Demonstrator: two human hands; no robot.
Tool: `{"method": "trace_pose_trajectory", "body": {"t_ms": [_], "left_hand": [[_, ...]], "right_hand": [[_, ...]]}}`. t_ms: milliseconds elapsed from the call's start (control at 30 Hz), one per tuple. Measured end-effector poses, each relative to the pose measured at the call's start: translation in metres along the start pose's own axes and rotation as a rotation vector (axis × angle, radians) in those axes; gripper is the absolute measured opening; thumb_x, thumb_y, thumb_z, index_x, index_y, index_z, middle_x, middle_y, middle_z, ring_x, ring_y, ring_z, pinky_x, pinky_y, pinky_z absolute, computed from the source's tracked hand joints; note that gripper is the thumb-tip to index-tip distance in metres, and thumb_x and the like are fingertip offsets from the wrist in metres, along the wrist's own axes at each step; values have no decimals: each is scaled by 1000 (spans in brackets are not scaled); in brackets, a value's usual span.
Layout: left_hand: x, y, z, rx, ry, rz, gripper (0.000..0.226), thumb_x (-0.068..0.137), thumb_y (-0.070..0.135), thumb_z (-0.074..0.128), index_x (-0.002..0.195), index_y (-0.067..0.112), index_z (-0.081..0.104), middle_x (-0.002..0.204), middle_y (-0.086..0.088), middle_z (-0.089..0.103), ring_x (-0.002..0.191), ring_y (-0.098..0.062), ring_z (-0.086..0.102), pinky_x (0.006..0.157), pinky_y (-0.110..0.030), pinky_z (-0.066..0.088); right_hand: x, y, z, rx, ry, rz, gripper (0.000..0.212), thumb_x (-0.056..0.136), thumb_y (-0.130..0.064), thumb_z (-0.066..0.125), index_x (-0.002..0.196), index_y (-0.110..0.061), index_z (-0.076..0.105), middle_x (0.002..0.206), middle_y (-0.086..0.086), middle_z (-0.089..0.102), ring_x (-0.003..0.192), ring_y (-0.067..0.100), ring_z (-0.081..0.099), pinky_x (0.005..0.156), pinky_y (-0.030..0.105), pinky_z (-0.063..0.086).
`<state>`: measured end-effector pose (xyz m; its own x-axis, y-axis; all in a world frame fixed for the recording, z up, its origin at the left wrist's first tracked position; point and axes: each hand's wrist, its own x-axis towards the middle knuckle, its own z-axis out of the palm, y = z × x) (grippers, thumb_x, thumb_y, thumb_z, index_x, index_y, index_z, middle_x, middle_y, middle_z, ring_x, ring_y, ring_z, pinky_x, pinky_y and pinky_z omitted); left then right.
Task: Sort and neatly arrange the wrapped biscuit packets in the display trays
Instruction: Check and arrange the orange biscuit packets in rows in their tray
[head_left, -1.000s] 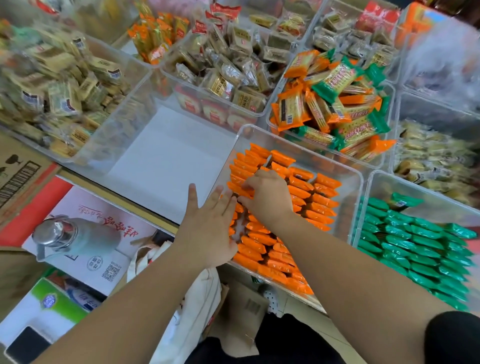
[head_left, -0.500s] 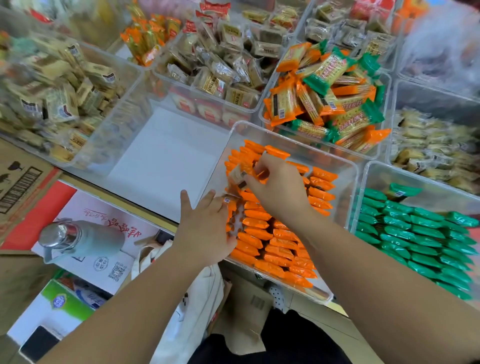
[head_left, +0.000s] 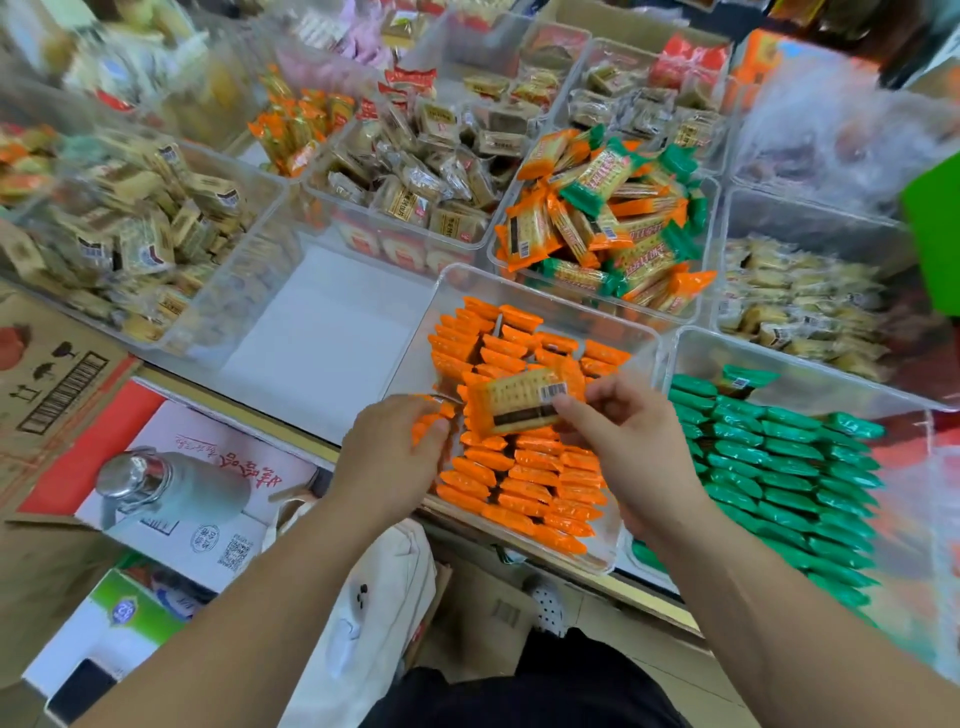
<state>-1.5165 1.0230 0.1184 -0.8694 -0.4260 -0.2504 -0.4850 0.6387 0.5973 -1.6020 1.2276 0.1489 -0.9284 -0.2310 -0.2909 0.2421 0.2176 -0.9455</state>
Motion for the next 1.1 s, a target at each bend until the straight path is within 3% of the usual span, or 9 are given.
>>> {"method": "trace_pose_trajectory", "body": {"t_ms": [67,133,233,333,500,667,800,933,1100], "left_hand": [[-28,17,-15,-553,-38,-237,22,103,31,52,101,24,72,102,6,74,101,-15,67,87,-36,49],[-55,27,-23,-800,-76,-314,19,101,25,57,99,21,76,95,0,77,93,-18,72,83,-37,54],[-87,31,-28,-852,-31,-309,12,96,11,63,100,13,74,88,-8,76,80,-19,71,74,-32,57],[-108,26,-31,-853,-36,-290,9,95,4,62,92,2,70,79,-14,70,75,-24,65,76,-36,54],[-134,25,-31,-903,-62,-282,19,100,6,55,99,2,73,97,-20,74,85,-26,66,84,-46,52],[-155,36,-36,-1149,-104,-293,23,94,12,56,92,10,79,98,-21,73,78,-23,62,66,-33,54],[-162,42,-52,-1220,-77,-200,23,88,15,69,104,0,74,111,-41,61,92,-39,52,85,-49,45],[-166,53,-60,-1203,-43,-112,32,84,18,65,104,-7,66,98,-32,60,86,-37,47,76,-43,42],[-165,62,-65,-1182,72,-83,19,90,0,66,103,14,67,87,-20,64,76,-28,58,74,-37,49]], "right_hand": [[-21,-7,-7,50,-42,5,18,85,-13,77,78,-13,61,76,9,71,74,25,70,70,36,59],[-41,-11,-13,103,-77,9,16,84,-9,77,81,-8,61,76,8,70,72,23,68,69,32,59],[-67,-16,-19,171,-149,55,14,81,-9,77,83,-5,63,78,10,71,72,23,67,69,28,58],[-84,-20,-24,257,-221,112,19,70,-21,78,82,-7,71,85,16,72,76,25,66,71,28,58],[-99,-25,-29,400,-379,170,8,76,-20,76,73,-12,75,88,14,70,79,19,61,68,27,53],[-105,-25,-32,689,-525,332,33,65,-25,92,86,-9,72,101,17,71,81,20,66,63,26,55],[-106,-21,-29,715,-453,450,26,83,-17,70,103,-3,67,101,18,70,71,16,63,58,23,53],[-115,-22,-25,663,-440,436,24,84,-13,64,106,-3,65,89,14,72,62,13,60,54,20,53],[-118,-34,-33,656,-440,310,16,82,-6,64,96,-14,60,87,13,70,60,17,57,54,22,53]]}}
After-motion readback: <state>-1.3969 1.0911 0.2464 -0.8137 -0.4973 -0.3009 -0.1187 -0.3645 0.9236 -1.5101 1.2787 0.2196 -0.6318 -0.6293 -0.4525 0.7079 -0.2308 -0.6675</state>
